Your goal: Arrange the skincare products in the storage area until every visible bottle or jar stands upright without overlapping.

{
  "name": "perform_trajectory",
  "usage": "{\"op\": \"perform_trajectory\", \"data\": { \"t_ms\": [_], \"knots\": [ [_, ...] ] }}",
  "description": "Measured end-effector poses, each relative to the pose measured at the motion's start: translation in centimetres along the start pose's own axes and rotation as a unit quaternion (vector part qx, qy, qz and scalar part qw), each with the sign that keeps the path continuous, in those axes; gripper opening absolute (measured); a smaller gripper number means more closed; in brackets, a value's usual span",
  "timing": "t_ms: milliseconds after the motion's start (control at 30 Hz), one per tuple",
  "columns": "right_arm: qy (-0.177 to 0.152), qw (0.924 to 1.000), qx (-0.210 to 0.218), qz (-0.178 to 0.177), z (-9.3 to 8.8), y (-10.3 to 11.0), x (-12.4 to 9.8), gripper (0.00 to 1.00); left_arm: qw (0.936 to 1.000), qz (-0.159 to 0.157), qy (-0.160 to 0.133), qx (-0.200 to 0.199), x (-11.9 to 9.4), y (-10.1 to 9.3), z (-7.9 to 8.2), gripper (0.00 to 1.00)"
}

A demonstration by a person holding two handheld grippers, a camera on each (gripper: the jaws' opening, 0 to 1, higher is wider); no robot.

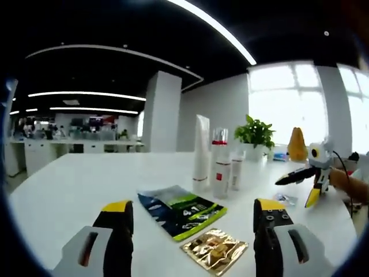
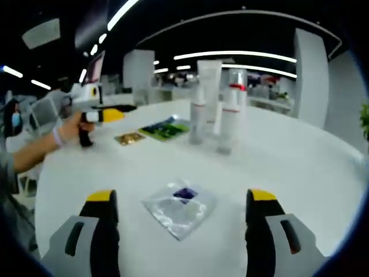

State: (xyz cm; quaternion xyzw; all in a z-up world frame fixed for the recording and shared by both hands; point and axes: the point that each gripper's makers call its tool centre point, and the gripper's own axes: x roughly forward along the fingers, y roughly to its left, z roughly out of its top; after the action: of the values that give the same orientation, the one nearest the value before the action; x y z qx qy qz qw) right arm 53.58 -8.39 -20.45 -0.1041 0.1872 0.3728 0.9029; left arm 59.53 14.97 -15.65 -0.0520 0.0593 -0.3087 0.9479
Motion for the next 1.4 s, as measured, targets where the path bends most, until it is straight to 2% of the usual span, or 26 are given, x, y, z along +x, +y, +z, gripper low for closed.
{"op": "perform_trajectory", "data": {
  "t_ms": [167,333,533,700,833,967,1100,1400],
  "knots": [
    [0.022,0.9997,-0.009,0.001,-0.6,0.0,0.6,0.87,1.0,0.0,-0.002,-0.004,0.0,0.1,0.1,0.85],
    [0.017,0.9999,-0.001,0.004,-0.4,-0.1,0.8,0.84,1.0,0.0,-0.002,-0.007,0.0,0.2,0.1,0.84],
    [0.016,0.9999,0.002,-0.001,-0.2,-0.5,0.7,0.71,1.0,-0.002,0.005,-0.005,0.0,0.2,-0.1,0.82],
    [0.01,0.9999,-0.001,-0.008,-0.1,-0.1,0.2,0.54,1.0,0.002,0.006,-0.008,-0.1,0.3,-0.2,0.81],
    [0.012,0.9998,0.006,-0.016,-0.1,-0.5,0.2,0.51,0.9999,0.001,0.005,-0.013,-0.2,0.2,-0.2,0.8],
    [0.012,0.9995,0.009,-0.029,-0.2,-0.5,-0.1,0.37,0.9999,0.001,0.004,-0.013,-0.2,0.1,-0.2,0.8],
    [0.013,0.9992,0.009,-0.036,-0.1,-0.7,-0.1,0.28,0.9999,0.002,0.004,-0.012,-0.3,0.1,-0.2,0.8],
    [0.016,0.9982,0.013,-0.055,-0.1,-1.4,0.2,0.12,0.9999,0.002,0.002,-0.014,-0.3,0.1,-0.1,0.79]
  ]
}}
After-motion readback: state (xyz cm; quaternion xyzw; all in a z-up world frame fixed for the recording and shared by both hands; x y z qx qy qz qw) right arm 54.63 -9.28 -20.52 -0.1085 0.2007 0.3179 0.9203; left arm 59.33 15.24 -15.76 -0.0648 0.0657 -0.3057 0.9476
